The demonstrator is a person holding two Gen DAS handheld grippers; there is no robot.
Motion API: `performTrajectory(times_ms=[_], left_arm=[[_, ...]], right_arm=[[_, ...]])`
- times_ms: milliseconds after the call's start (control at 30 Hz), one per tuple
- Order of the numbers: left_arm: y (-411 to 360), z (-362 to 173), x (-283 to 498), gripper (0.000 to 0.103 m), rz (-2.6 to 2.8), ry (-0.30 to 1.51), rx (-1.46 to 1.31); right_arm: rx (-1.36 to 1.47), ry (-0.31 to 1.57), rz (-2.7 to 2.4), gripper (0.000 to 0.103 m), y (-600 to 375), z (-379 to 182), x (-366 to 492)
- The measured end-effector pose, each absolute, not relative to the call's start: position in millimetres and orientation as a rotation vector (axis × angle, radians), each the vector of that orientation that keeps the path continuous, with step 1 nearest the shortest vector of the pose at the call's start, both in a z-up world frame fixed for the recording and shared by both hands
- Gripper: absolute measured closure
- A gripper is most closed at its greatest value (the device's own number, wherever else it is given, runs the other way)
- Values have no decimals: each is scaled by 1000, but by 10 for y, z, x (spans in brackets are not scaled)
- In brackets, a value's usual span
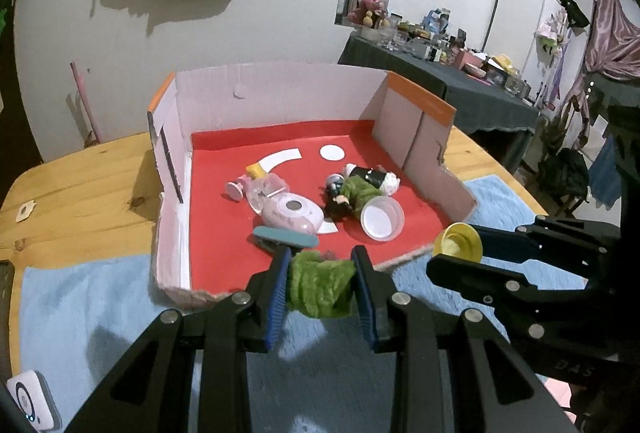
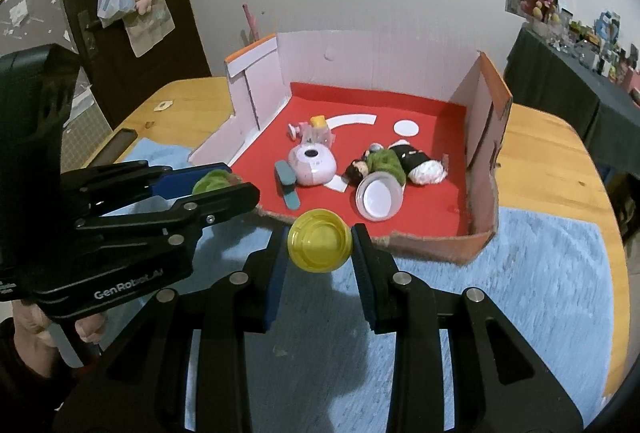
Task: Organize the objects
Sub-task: 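Carry the green ball with the left tool while the right tool carries the yellow lid into the box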
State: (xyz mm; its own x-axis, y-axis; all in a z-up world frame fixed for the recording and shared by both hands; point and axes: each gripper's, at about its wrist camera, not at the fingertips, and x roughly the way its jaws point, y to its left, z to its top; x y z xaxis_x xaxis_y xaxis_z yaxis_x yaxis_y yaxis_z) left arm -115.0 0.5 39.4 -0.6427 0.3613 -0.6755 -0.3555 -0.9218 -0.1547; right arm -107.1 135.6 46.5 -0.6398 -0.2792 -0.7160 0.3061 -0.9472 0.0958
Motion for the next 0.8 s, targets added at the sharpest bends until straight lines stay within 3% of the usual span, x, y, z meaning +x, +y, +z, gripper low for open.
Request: performTrajectory(times_ms=[800], left_arm=[[67,132,-1652,70,2457,21,-1208]], right_arm=[[1216,49,-2598,73,1500,288,-1643]])
